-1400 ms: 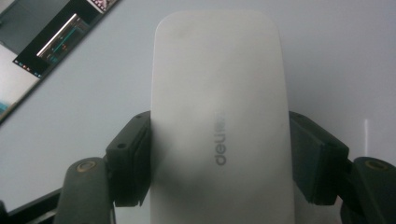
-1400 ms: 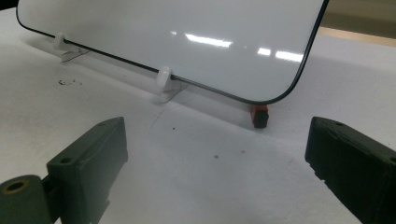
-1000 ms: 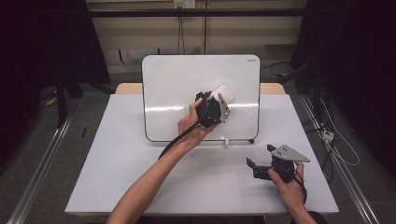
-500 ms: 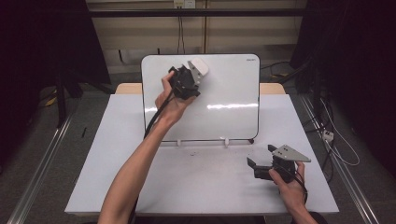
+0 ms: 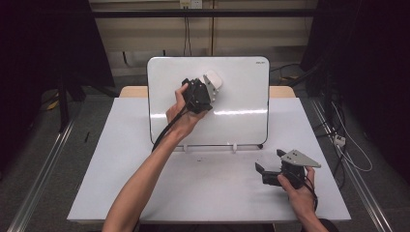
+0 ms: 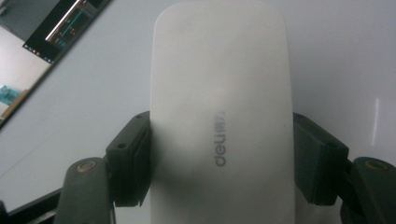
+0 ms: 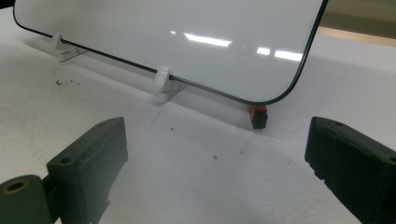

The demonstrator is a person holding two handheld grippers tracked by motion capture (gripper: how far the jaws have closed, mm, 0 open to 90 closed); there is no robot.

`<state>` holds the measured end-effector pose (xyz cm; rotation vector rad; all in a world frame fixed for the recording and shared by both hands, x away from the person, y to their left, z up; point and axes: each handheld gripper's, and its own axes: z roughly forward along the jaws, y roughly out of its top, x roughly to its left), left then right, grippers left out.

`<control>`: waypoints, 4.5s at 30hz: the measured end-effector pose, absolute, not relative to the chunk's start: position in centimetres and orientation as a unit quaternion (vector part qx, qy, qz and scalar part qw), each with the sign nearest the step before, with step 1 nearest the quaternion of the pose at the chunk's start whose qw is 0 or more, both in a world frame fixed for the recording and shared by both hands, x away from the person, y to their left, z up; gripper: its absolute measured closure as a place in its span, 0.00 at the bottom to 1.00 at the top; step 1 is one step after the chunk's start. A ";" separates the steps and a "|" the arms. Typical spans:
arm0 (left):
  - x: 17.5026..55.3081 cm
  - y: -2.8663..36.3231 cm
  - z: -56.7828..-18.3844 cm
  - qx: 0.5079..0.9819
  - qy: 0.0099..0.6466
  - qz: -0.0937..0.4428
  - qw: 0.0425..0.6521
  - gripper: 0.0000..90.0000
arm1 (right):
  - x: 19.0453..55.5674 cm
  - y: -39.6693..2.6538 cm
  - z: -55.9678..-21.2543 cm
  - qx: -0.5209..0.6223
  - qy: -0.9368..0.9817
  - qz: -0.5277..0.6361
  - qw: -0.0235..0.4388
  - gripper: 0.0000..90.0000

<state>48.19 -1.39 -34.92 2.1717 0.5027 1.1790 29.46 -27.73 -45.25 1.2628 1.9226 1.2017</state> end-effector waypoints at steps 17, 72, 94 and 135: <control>44.3 -2.8 -39.0 0.835 0.137 0.443 0.295 0.34 | 29.4 -27.7 -45.2 0.467 0.713 0.448 0.272 0.06; 46.0 -0.3 -36.9 0.830 0.198 0.375 0.362 0.34 | 29.5 -27.4 -45.2 0.467 0.713 0.448 0.271 0.07; 44.3 3.6 -35.6 0.801 0.246 0.344 0.424 0.34 | 29.4 -27.5 -45.2 0.463 0.714 0.450 0.271 0.06; 41.4 12.2 -34.3 0.762 0.321 0.343 0.446 0.34 | 29.3 -27.7 -45.2 0.466 0.712 0.451 0.268 0.06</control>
